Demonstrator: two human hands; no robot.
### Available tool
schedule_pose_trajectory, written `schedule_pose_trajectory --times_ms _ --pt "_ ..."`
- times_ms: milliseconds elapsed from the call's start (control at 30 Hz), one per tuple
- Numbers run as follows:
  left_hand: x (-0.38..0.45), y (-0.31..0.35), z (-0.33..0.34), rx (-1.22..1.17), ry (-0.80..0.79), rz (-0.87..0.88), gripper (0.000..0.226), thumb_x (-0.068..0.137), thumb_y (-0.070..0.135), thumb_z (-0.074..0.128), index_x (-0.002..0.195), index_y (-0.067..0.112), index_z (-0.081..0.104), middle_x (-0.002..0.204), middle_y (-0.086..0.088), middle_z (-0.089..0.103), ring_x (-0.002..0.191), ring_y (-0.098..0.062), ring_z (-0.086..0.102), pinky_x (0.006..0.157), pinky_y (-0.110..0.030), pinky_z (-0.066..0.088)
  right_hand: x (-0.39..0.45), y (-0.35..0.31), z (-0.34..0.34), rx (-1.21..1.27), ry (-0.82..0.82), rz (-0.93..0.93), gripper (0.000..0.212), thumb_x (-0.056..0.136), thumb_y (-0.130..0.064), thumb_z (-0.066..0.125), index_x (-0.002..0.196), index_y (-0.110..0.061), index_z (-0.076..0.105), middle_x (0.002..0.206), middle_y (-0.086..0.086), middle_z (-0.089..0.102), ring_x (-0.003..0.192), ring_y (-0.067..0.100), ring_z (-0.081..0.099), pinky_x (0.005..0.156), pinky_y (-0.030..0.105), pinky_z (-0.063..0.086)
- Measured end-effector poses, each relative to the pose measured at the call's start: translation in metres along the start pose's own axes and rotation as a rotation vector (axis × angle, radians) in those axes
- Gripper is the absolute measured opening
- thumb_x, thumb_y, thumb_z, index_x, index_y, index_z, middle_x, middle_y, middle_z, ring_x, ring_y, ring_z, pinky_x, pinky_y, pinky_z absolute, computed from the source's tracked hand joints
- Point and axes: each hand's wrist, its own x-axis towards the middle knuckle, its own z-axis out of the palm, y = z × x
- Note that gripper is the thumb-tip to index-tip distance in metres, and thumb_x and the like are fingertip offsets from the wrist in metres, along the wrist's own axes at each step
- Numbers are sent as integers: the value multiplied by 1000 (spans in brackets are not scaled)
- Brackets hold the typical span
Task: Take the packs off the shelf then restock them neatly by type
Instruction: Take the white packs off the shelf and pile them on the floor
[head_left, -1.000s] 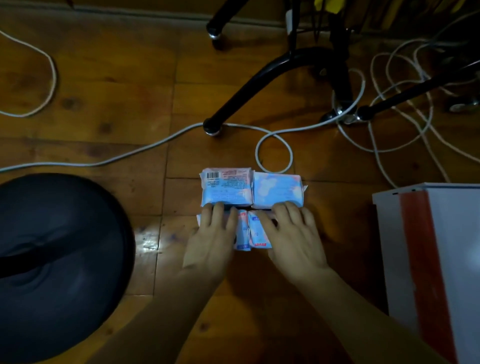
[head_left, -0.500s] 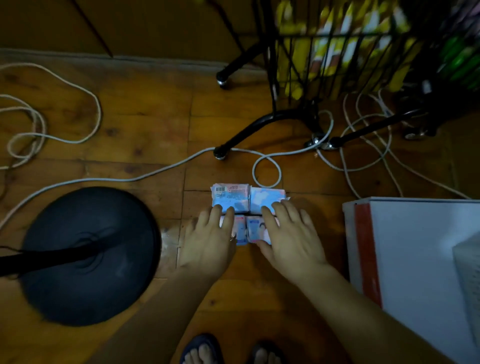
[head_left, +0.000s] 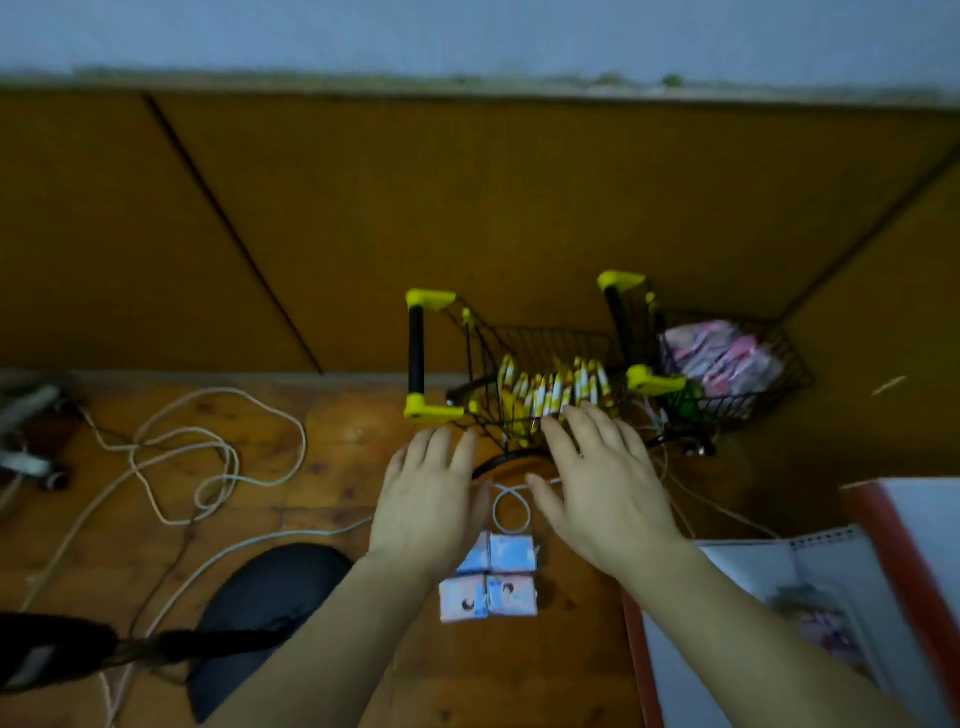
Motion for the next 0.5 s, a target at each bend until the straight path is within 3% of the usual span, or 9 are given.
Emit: schedule_pose_trajectory --times_ms 167,367,500 --pt "12 38 -127 18 121 30 60 102 54 34 154 25 28 154 0 37 146 -22 28 117 -39 28 2 11 -133 14 58 -3 67 97 -57 42 152 -20 39 158 9 37 149 28 27 120 50 25" --pt "9 84 -260 -41 240 79 62 101 54 38 155 27 25 156 2 35 148 -21 24 118 -42 30 -11 28 -274 59 105 14 83 89 -67 6 157 -22 25 163 5 24 151 26 18 122 47 19" --pt "8 120 -341 -3 340 160 63 100 55 39 155 27 24 157 1 32 147 -21 24 117 -43 33 -27 36 -362 14 176 5 75 95 -64 17 157 -22 22 163 4 23 151 23 17 123 44 17"
